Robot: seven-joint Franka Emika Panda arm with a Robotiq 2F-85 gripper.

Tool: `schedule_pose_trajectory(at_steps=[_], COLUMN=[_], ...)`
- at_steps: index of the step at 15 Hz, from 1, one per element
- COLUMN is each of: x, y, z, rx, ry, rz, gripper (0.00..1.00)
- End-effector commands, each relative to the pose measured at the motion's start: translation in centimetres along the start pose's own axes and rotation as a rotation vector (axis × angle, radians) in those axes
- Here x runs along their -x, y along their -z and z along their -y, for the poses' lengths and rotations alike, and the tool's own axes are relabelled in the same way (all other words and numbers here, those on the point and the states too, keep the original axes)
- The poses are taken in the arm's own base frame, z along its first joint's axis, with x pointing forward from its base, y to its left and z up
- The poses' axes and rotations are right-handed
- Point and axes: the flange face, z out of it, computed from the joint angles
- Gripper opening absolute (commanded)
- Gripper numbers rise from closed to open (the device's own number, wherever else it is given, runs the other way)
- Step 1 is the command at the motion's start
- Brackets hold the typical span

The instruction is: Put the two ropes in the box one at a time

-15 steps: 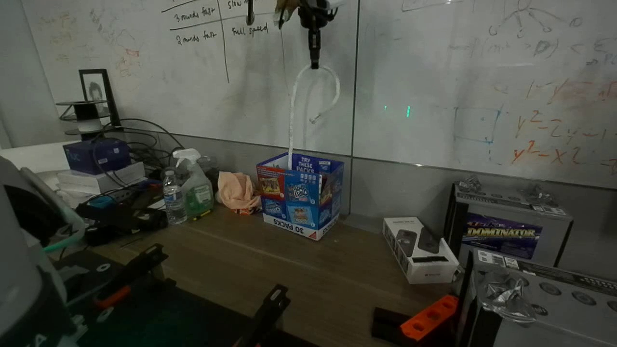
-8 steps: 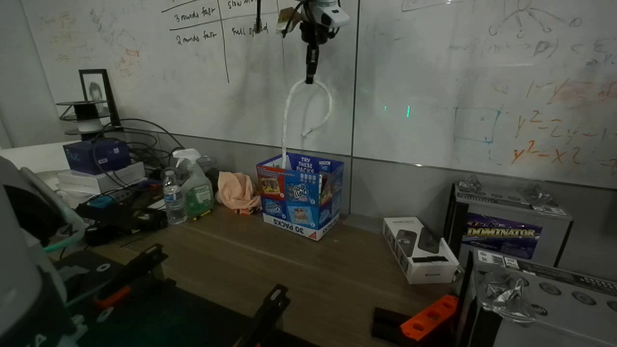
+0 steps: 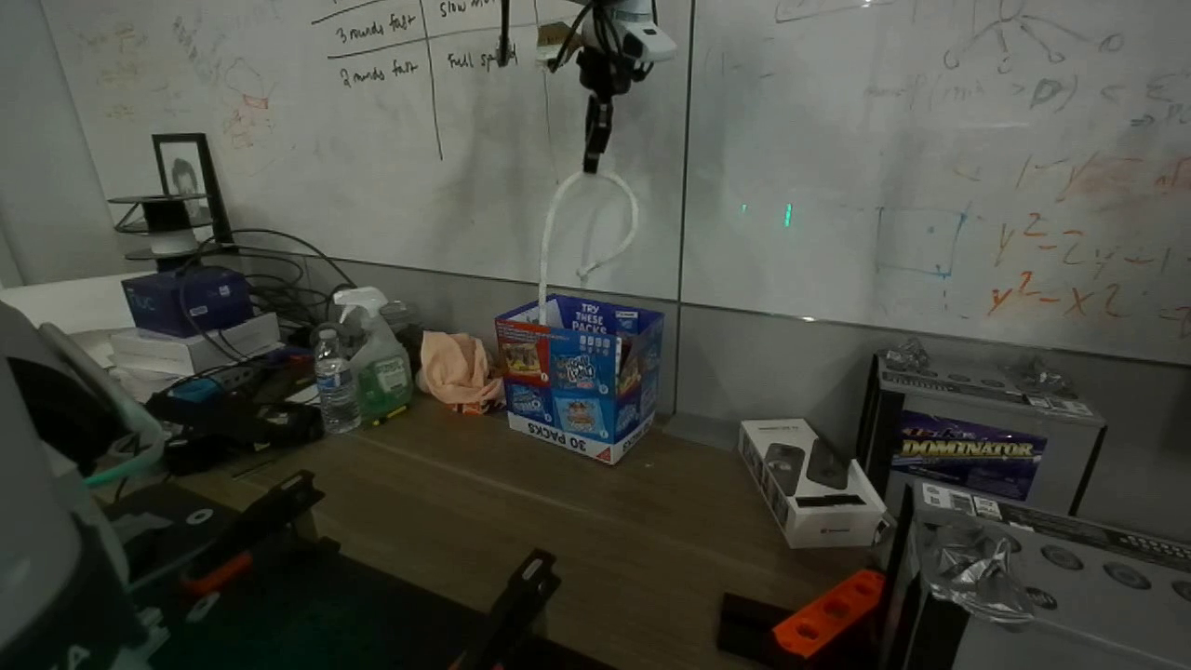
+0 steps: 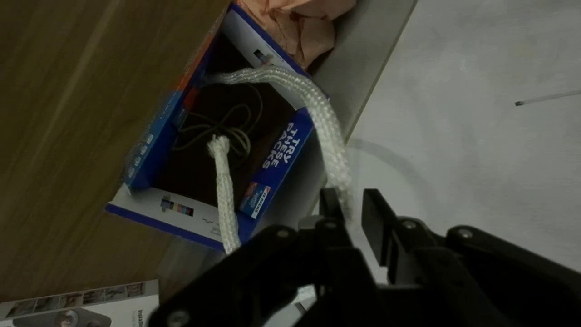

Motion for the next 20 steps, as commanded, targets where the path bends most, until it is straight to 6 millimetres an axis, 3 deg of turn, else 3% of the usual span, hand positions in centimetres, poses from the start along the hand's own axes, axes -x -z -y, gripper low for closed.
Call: schedule_pose_trajectory(at_steps=[1,6,8,12,15,20], x=[0.1,0.5,0.6,1.5,3.3,5.8], y=[0.5,0.7,1.7,5.4,8.1,9.7], z=[0.2,-2.4,-4.3,-8.3,-12.4,-18.2], rx=[0.057,0.242,0.327,0.491,0.584,0.640], ry=[0.104,0.263,0.335,0.491,0.611,0.704], rz=[0.030,0.110,0.160,0.245,0.237,0.186], gripper=[0.53,0.91,1.00,1.00,1.00,1.00])
